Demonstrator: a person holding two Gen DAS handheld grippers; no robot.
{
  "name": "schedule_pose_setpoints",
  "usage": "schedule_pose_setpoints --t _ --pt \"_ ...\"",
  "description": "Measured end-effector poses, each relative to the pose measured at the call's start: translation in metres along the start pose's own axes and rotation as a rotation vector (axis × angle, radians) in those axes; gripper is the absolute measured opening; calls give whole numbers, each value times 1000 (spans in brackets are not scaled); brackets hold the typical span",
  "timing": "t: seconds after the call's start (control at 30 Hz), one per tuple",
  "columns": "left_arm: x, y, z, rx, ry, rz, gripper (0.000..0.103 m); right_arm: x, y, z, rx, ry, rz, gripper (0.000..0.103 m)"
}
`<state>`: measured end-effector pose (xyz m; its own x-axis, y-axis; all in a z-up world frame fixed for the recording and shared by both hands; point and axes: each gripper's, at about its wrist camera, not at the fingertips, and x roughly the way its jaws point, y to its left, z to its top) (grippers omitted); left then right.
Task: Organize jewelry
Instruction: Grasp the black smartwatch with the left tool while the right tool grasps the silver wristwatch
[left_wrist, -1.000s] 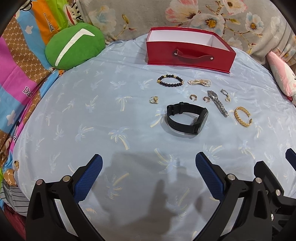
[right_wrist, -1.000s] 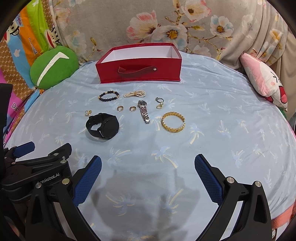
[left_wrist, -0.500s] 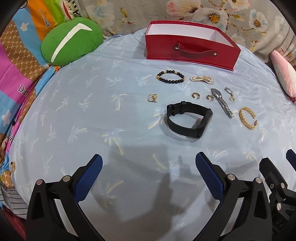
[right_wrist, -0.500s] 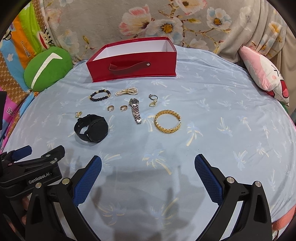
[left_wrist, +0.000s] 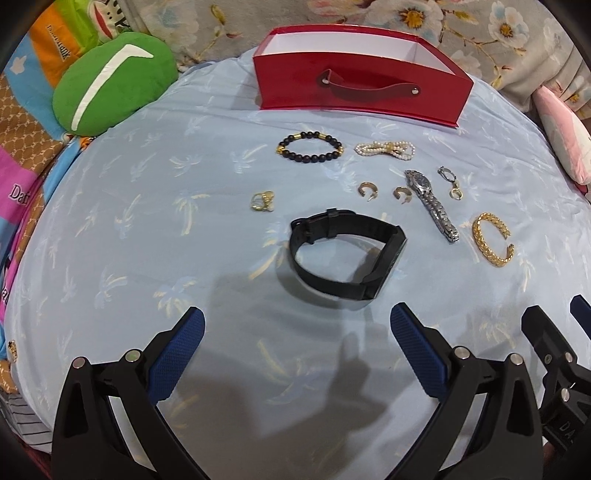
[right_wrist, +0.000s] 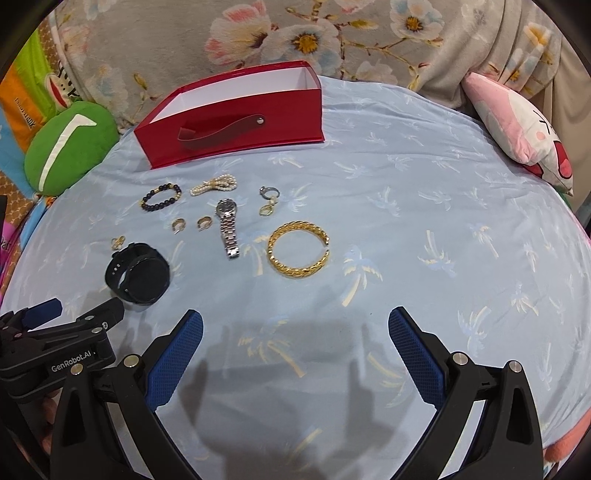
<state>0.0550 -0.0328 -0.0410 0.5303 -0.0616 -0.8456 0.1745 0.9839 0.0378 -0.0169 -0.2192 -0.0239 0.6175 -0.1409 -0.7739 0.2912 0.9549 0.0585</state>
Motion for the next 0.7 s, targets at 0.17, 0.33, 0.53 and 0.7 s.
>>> schedule_pose_setpoints --t 0.17,0.33,0.53,0.7 --pt "18 -11 10 8 15 -21 97 10 -8 9 19 0 -6 98" --pt "33 -23 16 40 34 -49 73 22 -10 18 21 1 0 98" --pt "39 -30 19 74 25 -77 57 33 -3 32 3 -6 28 98" --pt "37 -28 21 86 18 -104 17 43 8 42 -23 -6 54 93"
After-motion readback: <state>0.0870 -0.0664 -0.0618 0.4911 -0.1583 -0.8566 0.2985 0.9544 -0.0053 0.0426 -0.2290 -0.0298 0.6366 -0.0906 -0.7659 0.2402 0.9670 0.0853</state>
